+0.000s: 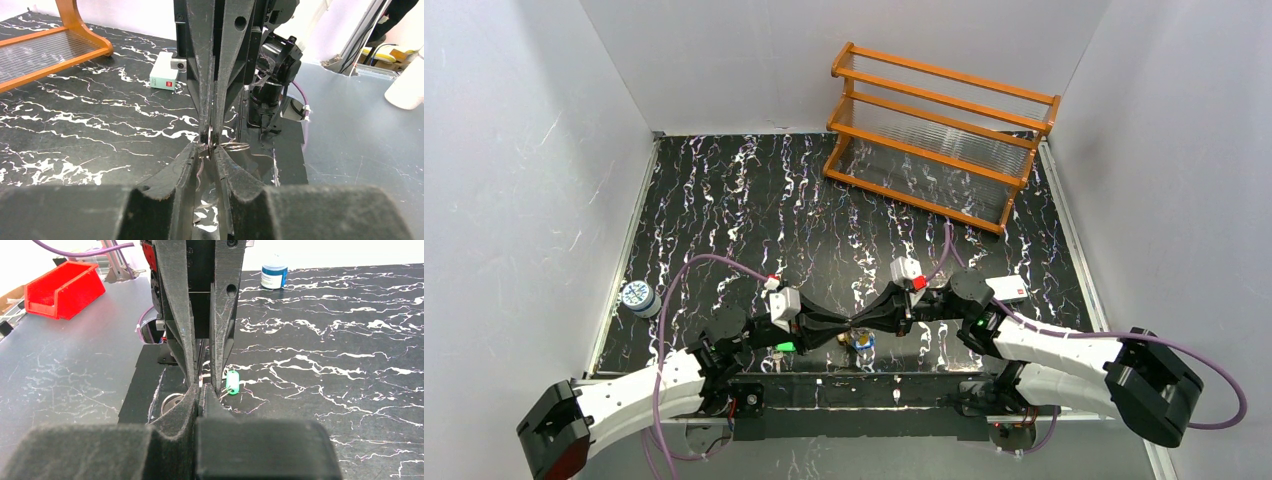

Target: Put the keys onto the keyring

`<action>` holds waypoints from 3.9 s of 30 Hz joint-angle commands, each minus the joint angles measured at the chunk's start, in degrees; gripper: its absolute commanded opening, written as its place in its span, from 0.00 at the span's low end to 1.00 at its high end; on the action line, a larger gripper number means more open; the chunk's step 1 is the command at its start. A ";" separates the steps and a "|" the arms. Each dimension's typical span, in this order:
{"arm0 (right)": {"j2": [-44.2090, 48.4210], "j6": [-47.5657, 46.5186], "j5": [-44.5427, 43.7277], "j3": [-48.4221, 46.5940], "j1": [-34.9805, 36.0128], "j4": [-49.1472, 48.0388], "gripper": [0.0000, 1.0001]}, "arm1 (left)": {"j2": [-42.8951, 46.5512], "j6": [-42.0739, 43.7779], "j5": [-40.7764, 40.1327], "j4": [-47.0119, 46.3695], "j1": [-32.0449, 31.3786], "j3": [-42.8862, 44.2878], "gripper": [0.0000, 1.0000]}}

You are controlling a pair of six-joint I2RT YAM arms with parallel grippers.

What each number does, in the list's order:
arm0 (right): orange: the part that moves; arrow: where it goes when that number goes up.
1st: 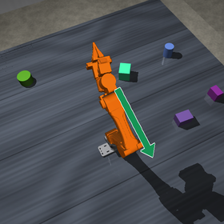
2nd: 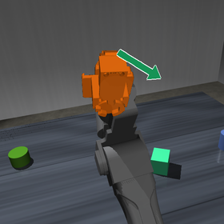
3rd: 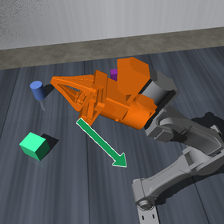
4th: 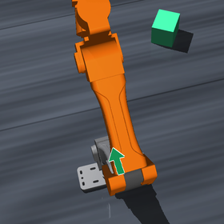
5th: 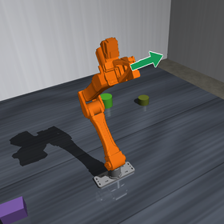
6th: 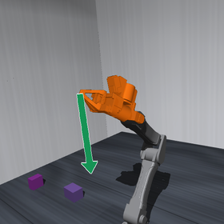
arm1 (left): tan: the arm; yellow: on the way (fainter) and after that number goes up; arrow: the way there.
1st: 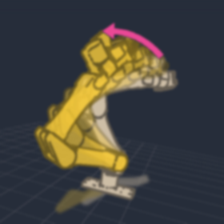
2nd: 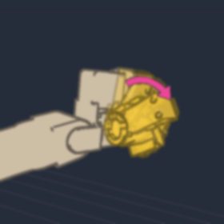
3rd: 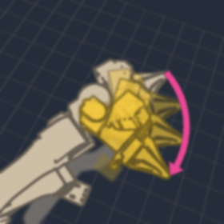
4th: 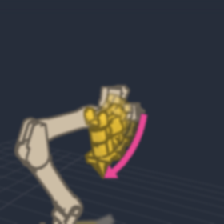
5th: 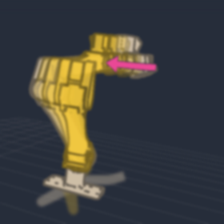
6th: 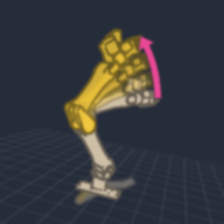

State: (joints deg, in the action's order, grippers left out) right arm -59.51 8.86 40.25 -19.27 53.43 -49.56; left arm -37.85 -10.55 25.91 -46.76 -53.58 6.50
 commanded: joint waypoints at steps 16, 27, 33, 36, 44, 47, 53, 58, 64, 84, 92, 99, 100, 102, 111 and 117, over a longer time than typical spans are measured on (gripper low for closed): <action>1.54 -1.32 -2.17 -1.49 0.36 0.02 0.16 | 2.13 -0.79 -3.63 -2.03 -0.42 0.64 0.00; 10.06 -7.22 -8.76 -2.36 0.33 9.30 0.82 | 5.73 9.87 -9.34 16.39 -0.41 6.45 0.00; 8.65 -6.87 -8.68 -2.85 0.30 10.78 0.89 | 9.31 17.86 -17.14 31.95 -0.40 13.75 0.00; 6.79 -1.47 -12.92 -3.80 0.33 10.38 0.98 | 11.04 21.26 -22.73 40.29 -0.39 19.31 0.00; -4.96 7.65 -14.36 -12.75 0.33 20.80 0.95 | 15.04 26.51 -37.50 59.51 -0.39 30.97 0.00; -11.02 11.61 -12.56 -15.86 0.30 22.62 0.91 | 16.87 27.00 -42.65 65.35 -0.47 33.64 0.00; -24.97 11.44 -12.11 -24.45 3.00 31.62 0.72 | 21.44 24.89 -55.24 76.97 -0.39 36.50 0.00; -32.76 9.17 -16.15 -31.00 9.24 34.89 0.62 | 25.55 22.13 -62.46 82.67 -0.43 36.37 0.00; -41.84 12.24 -26.80 -40.18 16.81 38.41 0.48 | 28.74 19.16 -73.11 85.94 -0.41 35.75 0.00; -59.49 7.11 -65.05 -61.84 32.44 55.06 0.49 | 34.99 17.99 -77.27 85.27 -0.38 33.51 0.00; -60.74 7.02 -66.29 -63.24 32.52 58.52 0.17 | 33.89 18.81 -75.60 85.17 -0.40 33.47 0.00; -57.12 6.82 -67.95 -60.75 32.40 58.69 0.01 | 33.86 18.93 -74.82 85.26 -0.38 33.64 0.00; -56.21 6.72 -67.96 -60.00 32.25 58.39 0.01 | 33.62 18.94 -74.66 85.29 -0.38 33.74 0.00; -53.97 6.94 -66.92 -58.21 31.43 57.90 0.01 | 32.87 19.06 -74.16 85.40 -0.39 33.89 0.00; -38.96 10.10 -47.20 -44.98 17.82 52.52 0.01 | 25.15 19.83 -68.64 84.31 -0.38 35.86 0.00; -30.15 9.07 -36.07 -38.79 8.08 50.06 0.01 | 16.18 22.61 -60.91 78.61 -0.38 35.51 0.00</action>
State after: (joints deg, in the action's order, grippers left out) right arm -94.37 18.09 -5.63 -60.40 64.75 3.90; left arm -16.71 9.63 -40.73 37.95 -53.76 40.25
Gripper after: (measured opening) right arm 0.029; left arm 0.009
